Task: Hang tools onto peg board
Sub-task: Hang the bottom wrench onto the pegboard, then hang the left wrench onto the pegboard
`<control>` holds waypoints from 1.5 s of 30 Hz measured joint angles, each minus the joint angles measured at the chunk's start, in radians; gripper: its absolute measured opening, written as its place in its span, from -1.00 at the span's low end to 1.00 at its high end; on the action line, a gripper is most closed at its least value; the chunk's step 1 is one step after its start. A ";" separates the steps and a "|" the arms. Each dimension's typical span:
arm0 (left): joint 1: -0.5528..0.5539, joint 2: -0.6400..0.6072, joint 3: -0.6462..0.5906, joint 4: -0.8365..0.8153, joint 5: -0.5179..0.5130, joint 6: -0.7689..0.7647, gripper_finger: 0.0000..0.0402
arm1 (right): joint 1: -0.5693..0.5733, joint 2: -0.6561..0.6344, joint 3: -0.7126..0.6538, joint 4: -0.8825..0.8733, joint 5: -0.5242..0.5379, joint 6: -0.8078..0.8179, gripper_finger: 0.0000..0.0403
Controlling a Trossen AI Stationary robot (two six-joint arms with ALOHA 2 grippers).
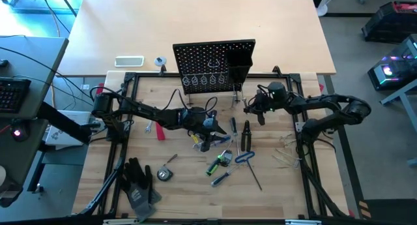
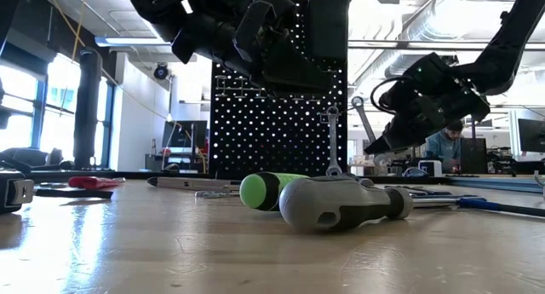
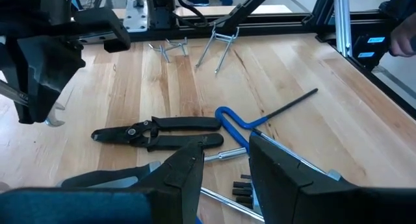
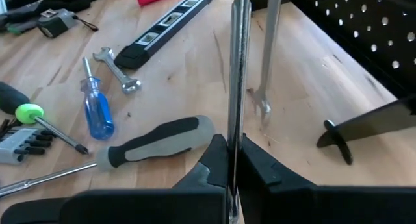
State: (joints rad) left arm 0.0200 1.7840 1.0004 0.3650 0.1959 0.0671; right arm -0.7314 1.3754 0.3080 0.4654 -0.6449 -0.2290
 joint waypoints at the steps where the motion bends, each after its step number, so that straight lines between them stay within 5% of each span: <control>1: 0.000 0.000 0.000 0.000 0.000 -0.002 -0.43 | -0.002 0.000 0.005 -0.005 0.000 -0.001 -0.99; 14: 0.000 0.000 0.000 0.004 -0.006 -0.025 -0.43 | -0.006 0.166 0.123 -0.016 -0.018 -0.011 -0.99; 29: 0.000 0.000 0.000 -0.032 -0.007 -0.012 -0.43 | -0.054 0.176 0.123 0.010 -0.011 0.023 -0.95; 45: -0.007 0.000 -0.001 -0.235 -0.009 -0.012 -0.43 | -0.047 0.175 0.123 -0.022 0.003 0.107 -0.21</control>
State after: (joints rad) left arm 0.0134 1.7840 0.9997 0.1300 0.1867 0.0551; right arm -0.7786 1.5505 0.4305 0.4438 -0.6421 -0.1216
